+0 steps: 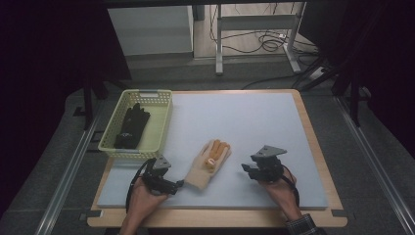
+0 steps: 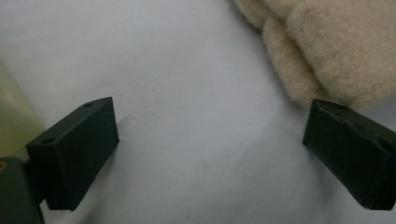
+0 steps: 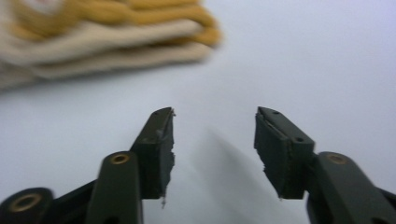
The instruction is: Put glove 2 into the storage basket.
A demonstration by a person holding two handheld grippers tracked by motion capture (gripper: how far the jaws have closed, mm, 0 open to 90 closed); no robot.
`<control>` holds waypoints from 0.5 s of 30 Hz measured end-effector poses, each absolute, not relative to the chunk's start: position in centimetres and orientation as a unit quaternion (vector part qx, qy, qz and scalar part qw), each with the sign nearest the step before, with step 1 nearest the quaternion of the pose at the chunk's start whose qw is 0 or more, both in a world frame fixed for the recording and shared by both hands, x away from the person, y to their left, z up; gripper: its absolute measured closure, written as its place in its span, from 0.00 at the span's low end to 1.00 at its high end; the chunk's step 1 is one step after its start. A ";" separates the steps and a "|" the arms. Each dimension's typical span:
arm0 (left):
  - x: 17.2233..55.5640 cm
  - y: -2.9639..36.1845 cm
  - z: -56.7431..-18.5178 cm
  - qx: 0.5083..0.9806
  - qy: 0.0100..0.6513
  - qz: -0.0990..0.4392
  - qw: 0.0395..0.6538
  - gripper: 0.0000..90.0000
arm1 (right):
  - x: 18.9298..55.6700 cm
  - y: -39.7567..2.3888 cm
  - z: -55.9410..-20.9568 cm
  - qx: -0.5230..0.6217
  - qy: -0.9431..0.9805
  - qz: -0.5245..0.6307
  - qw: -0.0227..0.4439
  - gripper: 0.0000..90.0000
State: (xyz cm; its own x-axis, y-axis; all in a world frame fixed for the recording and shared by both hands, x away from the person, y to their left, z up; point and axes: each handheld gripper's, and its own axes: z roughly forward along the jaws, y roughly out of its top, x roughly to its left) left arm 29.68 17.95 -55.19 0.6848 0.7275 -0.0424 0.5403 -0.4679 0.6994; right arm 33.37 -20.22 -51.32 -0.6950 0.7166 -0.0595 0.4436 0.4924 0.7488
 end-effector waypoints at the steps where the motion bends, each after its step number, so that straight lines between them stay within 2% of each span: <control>1: 29.7 18.0 -55.2 0.846 0.375 0.132 0.355 0.04 | 33.4 -20.8 -51.3 0.349 0.841 0.365 0.193 0.47; 5: 29.7 18.0 -55.2 0.846 0.375 0.132 0.355 0.04 | 33.8 -23.4 -51.5 0.377 0.831 0.352 0.208 0.36; 9: 29.7 18.0 -55.2 0.848 0.373 0.129 0.354 0.03 | 34.0 -25.2 -52.0 0.403 0.821 0.340 0.220 0.29; 15: 29.7 18.0 -55.2 0.849 0.371 0.127 0.354 0.03 | 34.5 -26.0 -53.1 0.423 0.814 0.343 0.202 0.21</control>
State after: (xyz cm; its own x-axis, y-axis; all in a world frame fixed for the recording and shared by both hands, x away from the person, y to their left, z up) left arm 29.70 17.96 -55.16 0.6921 0.7203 -0.0461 0.5399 -0.4742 0.6955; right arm 34.53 -26.03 -53.07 -0.5610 0.8269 -0.0392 0.5489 0.4071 0.7300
